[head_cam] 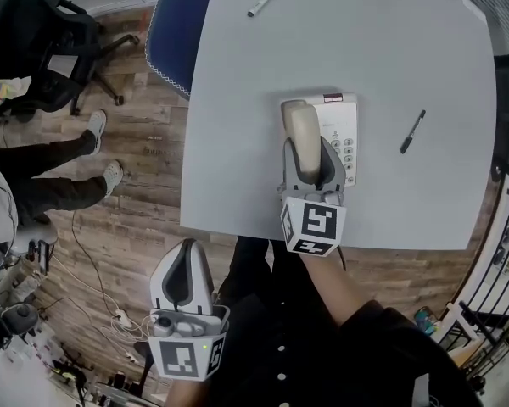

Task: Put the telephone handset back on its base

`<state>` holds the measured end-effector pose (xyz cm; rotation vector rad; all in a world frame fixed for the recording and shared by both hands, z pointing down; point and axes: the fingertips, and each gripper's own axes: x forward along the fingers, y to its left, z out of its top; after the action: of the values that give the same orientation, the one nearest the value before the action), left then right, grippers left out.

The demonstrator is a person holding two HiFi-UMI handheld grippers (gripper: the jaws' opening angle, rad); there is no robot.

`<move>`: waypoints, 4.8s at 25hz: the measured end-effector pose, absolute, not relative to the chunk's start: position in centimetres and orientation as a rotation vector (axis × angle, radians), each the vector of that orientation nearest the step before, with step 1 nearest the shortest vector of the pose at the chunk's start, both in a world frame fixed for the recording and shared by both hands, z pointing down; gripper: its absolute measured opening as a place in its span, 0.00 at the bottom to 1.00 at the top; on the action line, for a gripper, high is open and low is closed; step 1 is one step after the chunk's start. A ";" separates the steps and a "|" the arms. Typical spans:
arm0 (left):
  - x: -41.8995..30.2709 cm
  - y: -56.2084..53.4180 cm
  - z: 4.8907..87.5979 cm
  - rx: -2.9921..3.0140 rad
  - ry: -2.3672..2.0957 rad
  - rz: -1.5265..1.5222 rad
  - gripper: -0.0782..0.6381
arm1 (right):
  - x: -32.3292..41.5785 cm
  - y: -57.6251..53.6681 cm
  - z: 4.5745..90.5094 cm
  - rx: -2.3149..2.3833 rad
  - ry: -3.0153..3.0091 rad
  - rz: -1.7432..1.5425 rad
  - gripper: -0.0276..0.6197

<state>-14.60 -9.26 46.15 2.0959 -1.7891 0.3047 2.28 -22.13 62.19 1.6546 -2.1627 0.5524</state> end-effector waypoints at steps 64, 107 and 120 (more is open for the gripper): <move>-13.5 -11.6 40.8 2.231 -1.833 0.211 0.13 | 3.1 -21.3 54.9 1.446 -2.428 0.539 0.10; -14.2 -14.3 29.9 2.511 -1.933 -0.024 0.13 | 15.3 -18.9 31.8 1.756 -2.657 0.163 0.09; -15.7 -15.7 27.3 2.512 -1.998 -0.094 0.13 | 18.9 -18.5 29.3 1.905 -2.629 0.072 0.09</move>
<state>-15.68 -15.72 27.27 2.5118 -1.9984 -0.0943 18.93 -18.52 29.34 1.9045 -2.6290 0.0721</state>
